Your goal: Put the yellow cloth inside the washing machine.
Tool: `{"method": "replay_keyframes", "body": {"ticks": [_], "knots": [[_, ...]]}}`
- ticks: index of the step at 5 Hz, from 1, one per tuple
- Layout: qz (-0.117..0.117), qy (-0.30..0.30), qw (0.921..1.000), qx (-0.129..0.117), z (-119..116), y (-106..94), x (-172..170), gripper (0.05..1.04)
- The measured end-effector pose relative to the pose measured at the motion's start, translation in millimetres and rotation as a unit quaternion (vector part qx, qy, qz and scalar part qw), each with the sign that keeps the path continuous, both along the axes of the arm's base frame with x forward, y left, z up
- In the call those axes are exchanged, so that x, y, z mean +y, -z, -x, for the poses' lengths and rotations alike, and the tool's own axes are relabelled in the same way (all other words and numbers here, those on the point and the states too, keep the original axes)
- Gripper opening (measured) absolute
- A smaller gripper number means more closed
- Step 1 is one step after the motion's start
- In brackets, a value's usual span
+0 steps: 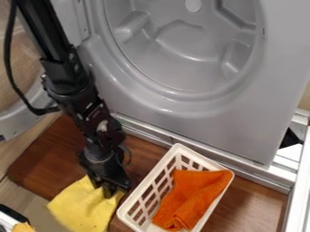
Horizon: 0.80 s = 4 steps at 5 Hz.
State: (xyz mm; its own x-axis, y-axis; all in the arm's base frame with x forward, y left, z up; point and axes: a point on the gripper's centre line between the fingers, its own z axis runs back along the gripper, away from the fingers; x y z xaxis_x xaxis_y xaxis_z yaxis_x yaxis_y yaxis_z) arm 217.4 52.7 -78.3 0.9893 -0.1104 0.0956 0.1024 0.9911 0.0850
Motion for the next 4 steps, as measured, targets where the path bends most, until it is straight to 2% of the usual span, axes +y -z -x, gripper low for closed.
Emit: {"method": "replay_keyframes", "body": {"ticks": [1,2,3,4], "knots": [[0.01,0.004,0.9999,0.002,4,-10.4,-3,0.12],[0.002,-0.021,0.9994,-0.027,5,-39.5,-2,0.098],[0.008,0.004,0.9983,-0.057,-1,-71.4,-14,0.098],[0.018,0.03,0.9963,-0.078,-14,-101.5,-32,0.097]]}}
